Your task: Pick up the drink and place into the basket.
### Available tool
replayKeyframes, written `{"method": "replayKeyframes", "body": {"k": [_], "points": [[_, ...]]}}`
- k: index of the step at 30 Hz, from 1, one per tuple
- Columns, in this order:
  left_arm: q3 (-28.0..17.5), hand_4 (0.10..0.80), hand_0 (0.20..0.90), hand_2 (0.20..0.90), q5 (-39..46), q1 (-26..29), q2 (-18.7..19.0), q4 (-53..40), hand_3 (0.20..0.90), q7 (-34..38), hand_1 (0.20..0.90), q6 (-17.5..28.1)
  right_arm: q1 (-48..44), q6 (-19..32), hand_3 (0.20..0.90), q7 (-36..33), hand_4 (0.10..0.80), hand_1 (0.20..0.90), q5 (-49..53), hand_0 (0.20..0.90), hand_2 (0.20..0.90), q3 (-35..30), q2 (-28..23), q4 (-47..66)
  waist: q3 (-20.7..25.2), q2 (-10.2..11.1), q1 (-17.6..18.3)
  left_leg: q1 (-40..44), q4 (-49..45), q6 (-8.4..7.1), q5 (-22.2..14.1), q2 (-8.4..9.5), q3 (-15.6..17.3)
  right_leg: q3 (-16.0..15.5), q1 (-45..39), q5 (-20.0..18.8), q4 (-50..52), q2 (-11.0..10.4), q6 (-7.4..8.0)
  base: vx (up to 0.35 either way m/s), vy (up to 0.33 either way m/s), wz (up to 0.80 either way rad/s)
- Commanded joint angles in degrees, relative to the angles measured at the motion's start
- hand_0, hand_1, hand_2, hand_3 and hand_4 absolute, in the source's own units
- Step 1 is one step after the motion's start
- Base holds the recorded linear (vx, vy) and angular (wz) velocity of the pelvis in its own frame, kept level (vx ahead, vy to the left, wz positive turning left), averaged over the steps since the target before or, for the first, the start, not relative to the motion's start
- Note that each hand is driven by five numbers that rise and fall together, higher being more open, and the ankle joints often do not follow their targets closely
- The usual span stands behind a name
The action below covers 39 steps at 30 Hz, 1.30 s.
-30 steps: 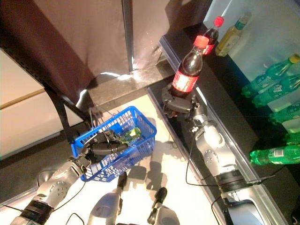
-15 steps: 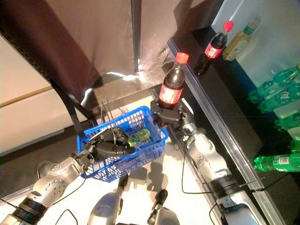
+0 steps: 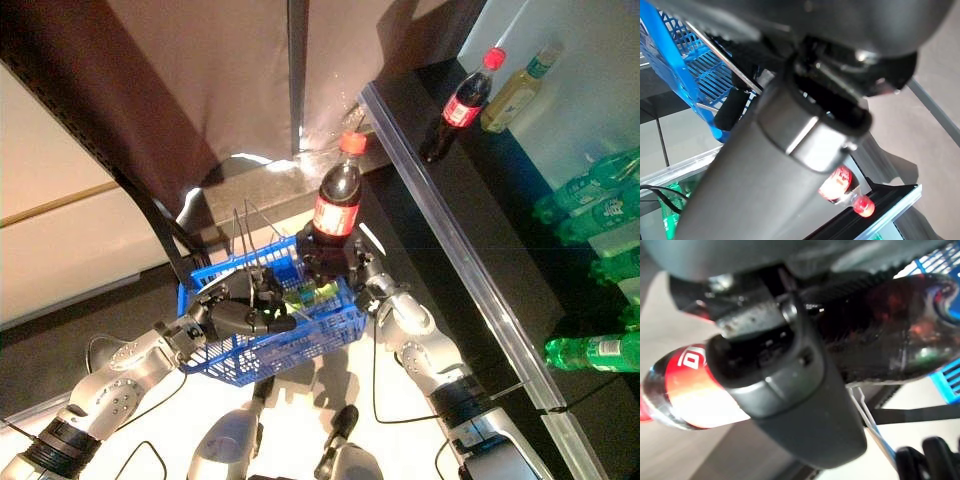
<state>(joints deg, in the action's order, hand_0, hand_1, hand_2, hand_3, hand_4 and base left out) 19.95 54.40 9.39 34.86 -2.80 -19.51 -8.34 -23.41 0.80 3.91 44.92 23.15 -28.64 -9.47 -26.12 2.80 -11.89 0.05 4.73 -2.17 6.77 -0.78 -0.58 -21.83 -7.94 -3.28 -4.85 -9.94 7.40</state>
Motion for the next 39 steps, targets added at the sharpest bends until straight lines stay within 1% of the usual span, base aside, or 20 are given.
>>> {"method": "replayKeyframes", "body": {"k": [1, 3, 5, 8, 13, 17, 20, 21, 24, 28, 29, 34, 39], "points": [[5.57, 0.100, 0.300, 0.300, 6.46, 7.74, -9.21, -19.00, 0.200, -14.19, 0.300, 10.67, 1.16, 5.91, 0.200, 3.90, 0.100, 0.300, -0.31, 0.300, 0.300, 5.45, 3.30, 2.08, 23.04, 1.07, -0.35, 5.38, 0.27, -1.84, -6.57, -2.43, 7.24, -0.57, 0.78, -1.09, -0.14, -1.52, 2.71, 0.000, 0.000, 0.00], [5.70, 0.100, 0.300, 0.300, 6.49, 7.86, -9.31, -19.44, 0.200, -14.55, 0.300, 10.83, 1.40, 5.33, 0.200, 3.29, 0.100, 0.300, -1.31, 0.300, 0.300, 5.96, 3.40, 0.90, 23.19, 1.11, -0.42, 5.37, 0.27, -1.88, -6.56, -2.45, 7.34, -0.63, 0.74, -1.07, -0.15, -1.51, 2.72, 0.000, 0.000, 0.00], [5.73, 0.100, 0.300, 0.300, 6.41, 7.89, -9.43, -20.17, 0.200, -15.08, 0.300, 11.05, 1.54, 4.26, 0.200, 2.32, 0.100, 0.300, -4.52, 0.300, 0.300, 6.52, 3.23, -1.07, 23.26, 1.12, -0.53, 5.36, 0.27, -1.88, -6.54, -2.44, 7.36, -0.70, 0.72, -1.11, -0.14, -1.51, 2.71, 0.000, 0.000, 0.00], [5.94, 0.100, 0.300, 0.300, 6.47, 8.32, -8.98, -20.96, 0.200, -15.35, 0.300, 11.33, 1.21, 4.03, 0.200, 0.93, 0.100, 0.300, -10.66, 0.300, 0.300, 7.42, 2.01, -3.29, 23.27, 1.27, -0.65, 5.35, 0.27, -1.88, -6.56, -2.45, 7.39, -0.82, 0.67, -1.11, -0.14, -1.54, 2.72, 0.000, -0.005, 0.04], [6.43, 0.100, 0.300, 0.300, 6.76, 9.09, -8.45, -22.47, 0.200, -16.70, 0.300, 11.83, -0.53, 2.29, 0.200, -0.68, 0.100, 0.300, -15.43, 0.300, 0.300, 8.98, -0.22, -6.35, 23.24, 1.61, -0.89, 5.39, 0.27, -1.92, -6.61, -2.40, 7.35, -0.98, 0.50, -1.06, -0.14, -1.47, 2.63, -0.001, -0.002, 0.01], [6.87, 0.100, 0.300, 0.300, 6.73, 9.95, -8.48, -22.95, 0.200, -17.59, 0.300, 12.11, -1.71, 1.46, 0.200, -1.20, 0.100, 0.300, -18.51, 0.300, 0.300, 9.79, -0.46, -8.54, 23.27, 1.73, -1.10, 5.39, 0.27, -1.85, -6.66, -2.30, 7.09, -1.10, 0.39, -1.03, -0.15, -1.45, 2.58, 0.000, 0.000, 0.00], [7.35, 0.100, 0.300, 0.300, 6.78, 10.79, -8.49, -23.80, 0.200, -18.05, 0.300, 11.84, -2.84, 0.97, 0.200, -2.37, 0.100, 0.300, -25.00, 0.300, 0.300, 11.01, -1.01, -10.52, 23.37, 1.96, -1.35, 5.39, 0.27, -1.82, -6.67, -2.23, 6.94, -1.24, 0.28, -1.01, -0.14, -1.42, 2.60, 0.000, 0.000, 0.00], [7.53, 0.100, 0.300, 0.300, 6.89, 11.10, -8.40, -24.15, 0.200, -18.53, 0.300, 11.89, -3.51, 0.13, 0.200, -3.02, 0.100, 0.300, -28.49, 0.300, 0.300, 11.82, -1.43, -11.16, 23.40, 2.04, -1.45, 5.41, 0.27, -1.80, -6.69, -2.21, 6.85, -1.24, 0.26, -0.99, -0.14, -1.37, 2.56, 0.000, 0.000, 0.00], [7.94, 0.100, 0.300, 0.300, 6.95, 11.64, -8.30, -24.73, 0.200, -19.13, 0.300, 12.13, -5.09, -0.96, 0.200, -3.55, 0.100, 0.300, -32.72, 0.300, 0.300, 13.27, -2.34, -12.41, 23.43, 2.24, -1.61, 5.49, 0.27, -1.80, -6.75, -2.21, 6.83, -1.27, 0.14, -0.96, -0.14, -1.33, 2.58, 0.002, -0.003, 0.04], [8.34, 0.100, 0.300, 0.300, 7.15, 12.17, -8.28, -25.02, 0.200, -19.20, 0.300, 12.34, -6.25, -2.28, 0.200, -3.01, 0.100, 0.300, -36.20, 0.300, 0.300, 14.37, -2.99, -12.93, 23.49, 2.34, -1.63, 5.51, 0.27, -1.79, -6.77, -2.17, 6.77, -1.15, 0.11, -0.94, -0.14, -1.27, 2.56, 0.004, 0.000, 0.05], [8.92, 0.100, 0.300, 0.300, 6.76, 12.92, -8.39, -25.25, 0.200, -19.12, 0.300, 12.43, -7.51, -3.04, 0.200, -2.49, 0.100, 0.300, -39.37, 0.300, 0.300, 15.65, -3.35, -13.83, 23.42, 2.55, -1.74, 5.57, 0.27, -1.76, -6.78, -2.13, 6.67, -1.11, 0.03, -0.90, -0.14, -1.21, 2.49, 0.000, 0.000, 0.00], [10.21, 0.100, 0.300, 0.300, 5.79, 14.14, -8.58, -25.58, 0.200, -19.10, 0.300, 12.72, -10.29, -4.78, 0.200, -1.24, 0.100, 0.300, -42.64, 0.300, 0.300, 18.30, -3.85, -14.64, 23.20, 3.01, -2.07, 5.74, 0.27, -1.78, -6.84, -2.18, 6.61, -1.27, -0.26, -0.81, -0.09, -1.14, 2.45, 0.005, -0.013, 0.03], [11.50, 0.100, 0.300, 0.300, 4.74, 16.02, -8.73, -26.07, 0.200, -19.90, 0.300, 13.09, -12.84, -6.08, 0.200, 1.12, 0.100, 0.300, -46.94, 0.300, 0.300, 21.02, -3.10, -16.08, 23.10, 3.56, -2.49, 5.86, 0.27, -1.67, -7.04, -2.11, 6.29, -1.07, -0.50, -0.77, -0.14, -0.86, 2.46, 0.008, -0.014, 0.01]]}}
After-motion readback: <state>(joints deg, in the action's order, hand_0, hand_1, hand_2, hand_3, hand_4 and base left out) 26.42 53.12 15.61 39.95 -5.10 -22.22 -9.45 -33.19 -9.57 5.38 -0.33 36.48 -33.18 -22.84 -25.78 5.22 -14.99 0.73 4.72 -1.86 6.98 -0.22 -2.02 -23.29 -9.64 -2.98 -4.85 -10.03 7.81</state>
